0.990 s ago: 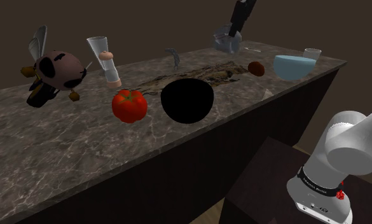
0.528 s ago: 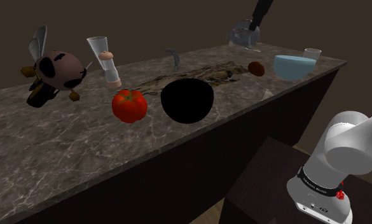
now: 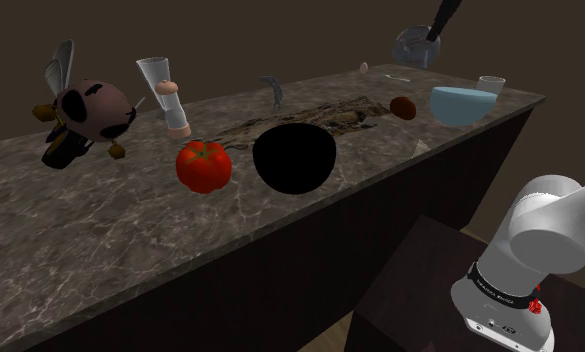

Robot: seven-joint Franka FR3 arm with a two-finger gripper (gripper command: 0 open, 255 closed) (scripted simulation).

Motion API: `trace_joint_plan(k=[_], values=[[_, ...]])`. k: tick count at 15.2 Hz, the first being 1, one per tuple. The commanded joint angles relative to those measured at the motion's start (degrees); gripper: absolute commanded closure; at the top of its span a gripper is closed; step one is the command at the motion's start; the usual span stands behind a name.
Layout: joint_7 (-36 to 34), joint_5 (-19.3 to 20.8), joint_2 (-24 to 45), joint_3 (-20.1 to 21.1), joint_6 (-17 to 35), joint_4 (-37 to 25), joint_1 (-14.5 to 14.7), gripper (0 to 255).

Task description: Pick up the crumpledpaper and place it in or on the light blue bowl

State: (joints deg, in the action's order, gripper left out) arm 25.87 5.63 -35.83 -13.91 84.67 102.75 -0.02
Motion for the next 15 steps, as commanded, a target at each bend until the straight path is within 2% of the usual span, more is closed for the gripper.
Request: trace_joint_plan(k=[1, 8, 15], values=[[3.0, 0.7, 0.2, -2.5, -0.8, -1.2, -0.3, 255], [13.0, 2.5, 2.1, -11.7, -3.3, -6.7, -0.7, 255], [24.1, 2.4, 7.5, -23.2, -6.1, -16.0, 0.5, 255]])
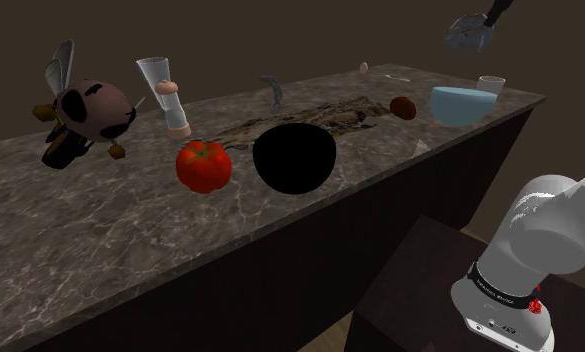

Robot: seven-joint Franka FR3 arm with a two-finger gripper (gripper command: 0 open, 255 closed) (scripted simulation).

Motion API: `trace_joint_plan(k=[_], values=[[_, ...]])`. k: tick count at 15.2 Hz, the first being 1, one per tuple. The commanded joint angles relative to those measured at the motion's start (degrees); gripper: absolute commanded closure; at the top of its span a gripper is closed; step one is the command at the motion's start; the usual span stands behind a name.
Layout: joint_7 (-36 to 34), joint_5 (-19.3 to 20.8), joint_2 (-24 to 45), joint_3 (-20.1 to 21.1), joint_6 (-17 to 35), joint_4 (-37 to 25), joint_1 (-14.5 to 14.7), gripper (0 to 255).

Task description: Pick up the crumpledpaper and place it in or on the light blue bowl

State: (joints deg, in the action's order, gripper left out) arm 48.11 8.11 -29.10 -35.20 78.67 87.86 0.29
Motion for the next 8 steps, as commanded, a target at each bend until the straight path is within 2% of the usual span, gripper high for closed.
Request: trace_joint_plan(k=[1, 4, 5, 8], values=[[3.6, -0.4, 1.9, -4.0, -0.5, -2.8, 0.6, 255], [9.3, -2.2, 6.1, -11.3, -2.0, -8.5, 2.4, 255], [10.2, -2.6, 6.8, -12.5, -2.2, -9.4, 2.8, 255], [9.3, -1.2, 4.4, -10.7, 0.4, -4.7, 1.6, 255]])
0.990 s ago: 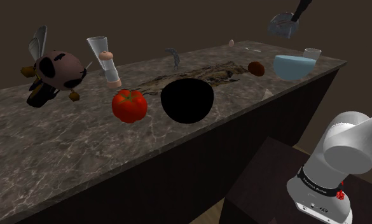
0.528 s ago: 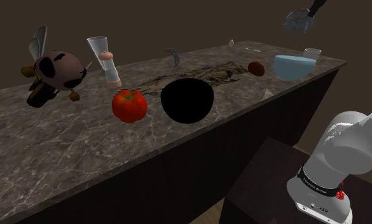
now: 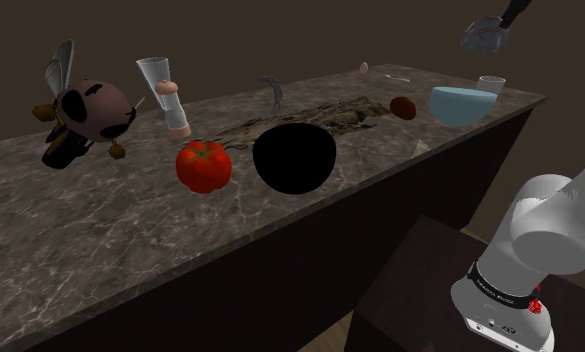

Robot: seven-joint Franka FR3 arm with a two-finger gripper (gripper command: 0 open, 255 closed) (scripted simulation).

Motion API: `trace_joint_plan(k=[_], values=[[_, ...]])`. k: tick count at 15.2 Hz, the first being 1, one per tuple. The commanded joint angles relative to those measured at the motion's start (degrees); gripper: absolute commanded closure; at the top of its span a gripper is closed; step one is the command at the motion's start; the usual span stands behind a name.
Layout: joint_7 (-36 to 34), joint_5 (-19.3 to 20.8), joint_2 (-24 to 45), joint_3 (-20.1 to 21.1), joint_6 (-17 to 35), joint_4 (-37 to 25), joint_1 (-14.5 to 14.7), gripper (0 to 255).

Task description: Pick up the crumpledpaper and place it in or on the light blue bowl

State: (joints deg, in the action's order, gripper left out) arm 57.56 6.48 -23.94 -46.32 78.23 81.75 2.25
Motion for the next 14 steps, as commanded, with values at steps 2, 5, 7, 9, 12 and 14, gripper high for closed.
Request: trace_joint_plan(k=[2, 5, 7, 9, 12, 14], values=[[-0.5, 1.2, -2.2, 1.3, 2.5, 4.4, -1.1, 255], [-1.0, 2.2, -4.1, 2.4, 4.9, 8.5, -2.0, 255], [-1.3, 2.7, -5.3, 2.9, 6.5, 11.1, -2.6, 255], [-1.6, 3.3, -6.3, 3.3, 8.0, 13.6, -3.1, 255], [-1.9, 4.0, -7.8, 3.7, 10.2, 17.2, -3.8, 255], [-2.0, 4.4, -8.7, 3.9, 11.7, 19.5, -4.3, 255]])
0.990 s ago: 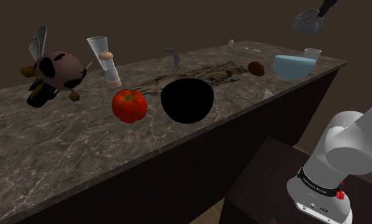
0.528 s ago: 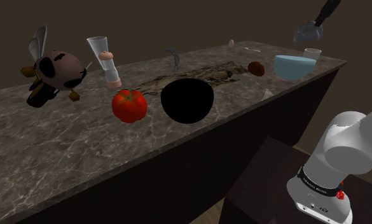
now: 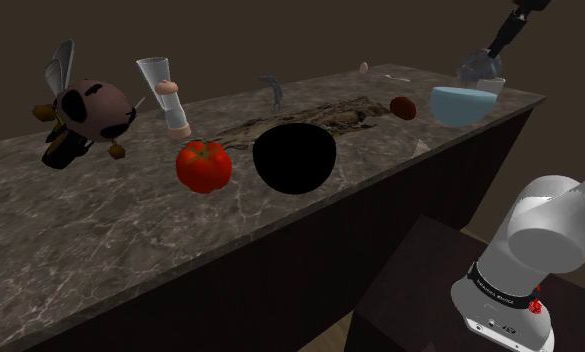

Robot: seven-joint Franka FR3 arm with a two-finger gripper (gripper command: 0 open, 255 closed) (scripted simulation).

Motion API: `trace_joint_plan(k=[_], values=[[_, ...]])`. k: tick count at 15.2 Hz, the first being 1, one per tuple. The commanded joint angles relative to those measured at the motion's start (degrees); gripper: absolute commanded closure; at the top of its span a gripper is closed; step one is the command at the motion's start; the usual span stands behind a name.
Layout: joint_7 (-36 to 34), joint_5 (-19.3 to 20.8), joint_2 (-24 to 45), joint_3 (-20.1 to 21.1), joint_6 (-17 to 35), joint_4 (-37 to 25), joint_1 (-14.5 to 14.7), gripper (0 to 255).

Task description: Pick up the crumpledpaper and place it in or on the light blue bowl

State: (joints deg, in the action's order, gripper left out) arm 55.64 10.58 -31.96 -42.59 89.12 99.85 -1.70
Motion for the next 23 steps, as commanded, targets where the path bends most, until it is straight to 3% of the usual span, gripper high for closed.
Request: trace_joint_plan(k=[1, 3, 11, 12, 17, 21, 23], values=[[-0.2, 0.5, -1.1, 0.3, 1.5, 2.5, -0.6, 255], [-0.3, 1.0, -2.0, 0.4, 3.2, 5.0, -1.1, 255], [-0.3, 1.0, -2.0, 0.4, 3.2, 5.0, -1.1, 255], [-0.3, 1.0, -2.0, 0.4, 3.2, 5.0, -1.1, 0], [-0.3, 1.0, -2.0, 0.4, 3.2, 5.0, -1.1, 0], [0.8, -0.2, 0.3, 0.1, -4.1, -4.5, 0.0, 0], [0.8, -0.2, 0.3, 0.1, -4.1, -4.4, 0.0, 0]])
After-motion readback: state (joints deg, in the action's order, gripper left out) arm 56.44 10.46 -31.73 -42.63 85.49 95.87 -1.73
